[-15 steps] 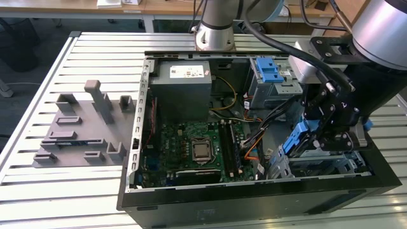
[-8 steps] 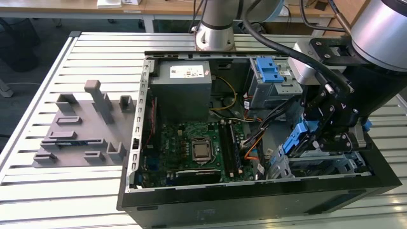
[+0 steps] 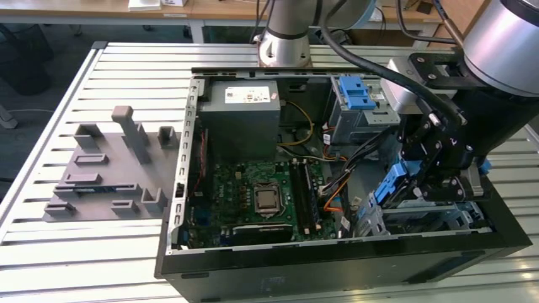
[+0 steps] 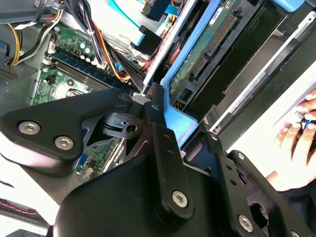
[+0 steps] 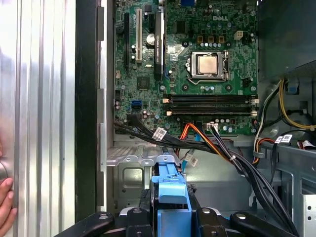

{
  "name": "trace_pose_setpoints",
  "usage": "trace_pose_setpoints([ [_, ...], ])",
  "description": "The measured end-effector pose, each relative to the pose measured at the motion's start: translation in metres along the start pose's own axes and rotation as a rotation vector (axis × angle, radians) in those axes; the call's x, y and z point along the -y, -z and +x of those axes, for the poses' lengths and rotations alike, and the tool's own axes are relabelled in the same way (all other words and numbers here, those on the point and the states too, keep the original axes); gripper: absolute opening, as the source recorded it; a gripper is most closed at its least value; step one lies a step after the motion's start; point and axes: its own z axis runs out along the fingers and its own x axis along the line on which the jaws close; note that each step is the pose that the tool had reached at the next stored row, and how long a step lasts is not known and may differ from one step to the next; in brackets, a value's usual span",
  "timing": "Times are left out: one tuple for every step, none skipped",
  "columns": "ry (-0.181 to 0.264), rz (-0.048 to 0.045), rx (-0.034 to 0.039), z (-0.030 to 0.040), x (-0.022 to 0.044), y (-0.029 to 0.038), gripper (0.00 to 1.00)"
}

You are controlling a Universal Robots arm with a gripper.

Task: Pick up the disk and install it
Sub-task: 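Insert the disk into the insertion slot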

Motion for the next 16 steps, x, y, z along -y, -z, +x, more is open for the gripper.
trace_pose_setpoints([
  [0.000,0.0000,0.0001,0.0000,0.0000,-0.0009,0.36],
  [0.000,0.0000,0.0001,0.0001,0.0000,-0.0018,0.36],
  [0.000,0.0000,-0.0001,0.0001,0.0000,-0.0025,0.36],
  [0.000,0.0000,0.0000,0.0001,0.0001,-0.0035,0.36],
  [0.000,0.0000,0.0001,0.0001,0.0001,-0.0044,0.36],
  [0.000,0.0000,-0.0001,0.0001,0.0001,-0.0051,0.36],
  [0.000,0.0000,-0.0002,0.0001,0.0001,-0.0056,0.36],
  [0.000,0.0000,-0.0002,0.0002,0.0001,-0.0058,0.36],
  [0.000,0.0000,-0.0002,0.0002,0.0001,-0.0061,0.36],
  [0.000,0.0000,-0.0001,0.0002,0.0001,-0.0064,0.36],
  [0.000,0.0001,-0.0002,0.0002,0.0001,-0.0066,0.36],
  [0.000,0.0000,-0.0002,0.0002,0.0001,-0.0067,0.38],
  [0.000,0.0000,0.0000,0.0002,0.0001,-0.0069,0.38],
  [0.000,0.0001,0.0000,0.0002,0.0002,-0.0069,0.44],
  [0.000,0.0000,-0.0002,0.0002,0.0001,-0.0068,0.44],
  [0.000,0.0001,0.0000,0.0002,0.0001,-0.0069,0.44],
])
